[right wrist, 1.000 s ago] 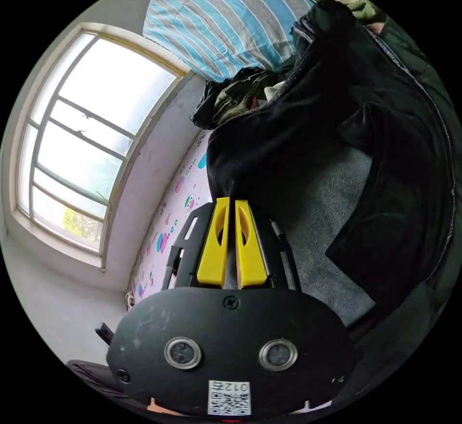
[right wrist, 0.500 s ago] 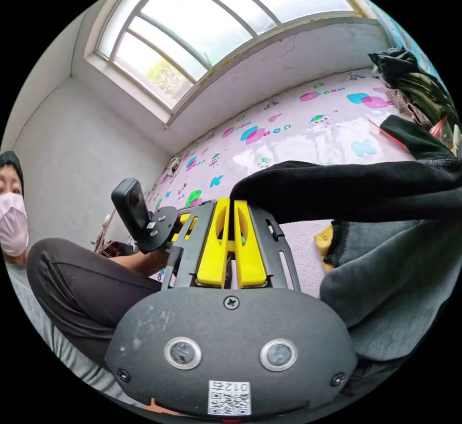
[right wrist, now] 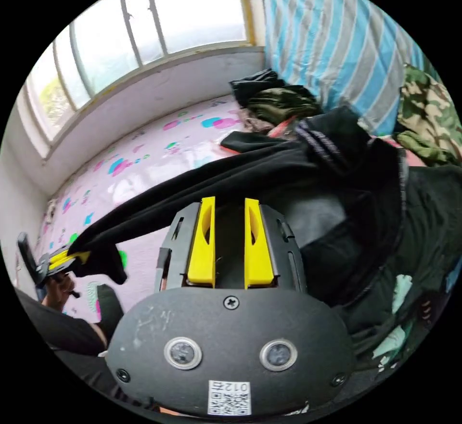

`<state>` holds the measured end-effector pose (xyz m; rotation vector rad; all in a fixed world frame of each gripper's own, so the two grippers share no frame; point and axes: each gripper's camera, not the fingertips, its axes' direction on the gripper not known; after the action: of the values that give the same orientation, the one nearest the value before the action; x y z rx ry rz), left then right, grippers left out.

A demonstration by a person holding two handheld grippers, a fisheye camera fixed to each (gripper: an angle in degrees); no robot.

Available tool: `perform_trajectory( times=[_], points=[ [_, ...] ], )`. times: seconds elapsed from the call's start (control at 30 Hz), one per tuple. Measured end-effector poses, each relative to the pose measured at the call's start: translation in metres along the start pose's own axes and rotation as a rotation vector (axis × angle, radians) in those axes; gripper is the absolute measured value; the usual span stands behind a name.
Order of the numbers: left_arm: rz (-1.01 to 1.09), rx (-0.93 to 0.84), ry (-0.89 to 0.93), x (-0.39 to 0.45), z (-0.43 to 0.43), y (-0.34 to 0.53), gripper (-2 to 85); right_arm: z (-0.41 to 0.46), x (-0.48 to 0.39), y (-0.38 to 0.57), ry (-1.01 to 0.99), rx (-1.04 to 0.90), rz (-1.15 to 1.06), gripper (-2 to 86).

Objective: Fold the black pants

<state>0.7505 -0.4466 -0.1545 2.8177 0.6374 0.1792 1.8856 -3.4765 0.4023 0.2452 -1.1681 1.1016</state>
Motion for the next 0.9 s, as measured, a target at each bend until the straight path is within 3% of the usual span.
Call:
perform_trajectory(
  times=[0.1, 0.23, 0.37, 0.47, 0.67, 0.9],
  points=[
    [0.011, 0.003, 0.011, 0.005, -0.01, 0.0, 3.9, 0.022, 0.088, 0.0, 0.236, -0.044, 0.154, 14.9],
    [0.019, -0.013, 0.023, 0.012, -0.016, -0.002, 3.7, 0.062, 0.179, 0.022, 0.254, -0.129, 0.337, 17.3],
    [-0.021, -0.016, 0.034, 0.016, -0.022, -0.001, 3.3, 0.104, 0.2, 0.036, 0.264, -0.228, 0.293, 9.0],
    [-0.099, 0.01, 0.039, 0.009, -0.032, -0.001, 2.8, 0.108, 0.186, 0.048, 0.224, -0.183, 0.221, 3.0],
    [-0.205, 0.097, -0.078, -0.023, -0.088, -0.015, 1.8, 0.072, 0.113, 0.081, -0.201, -0.032, -0.054, 0.9],
    [-0.223, 0.143, -0.299, -0.054, -0.186, -0.023, 1.3, 0.054, 0.007, 0.159, -1.018, -0.072, -0.402, 0.9]
  ],
)
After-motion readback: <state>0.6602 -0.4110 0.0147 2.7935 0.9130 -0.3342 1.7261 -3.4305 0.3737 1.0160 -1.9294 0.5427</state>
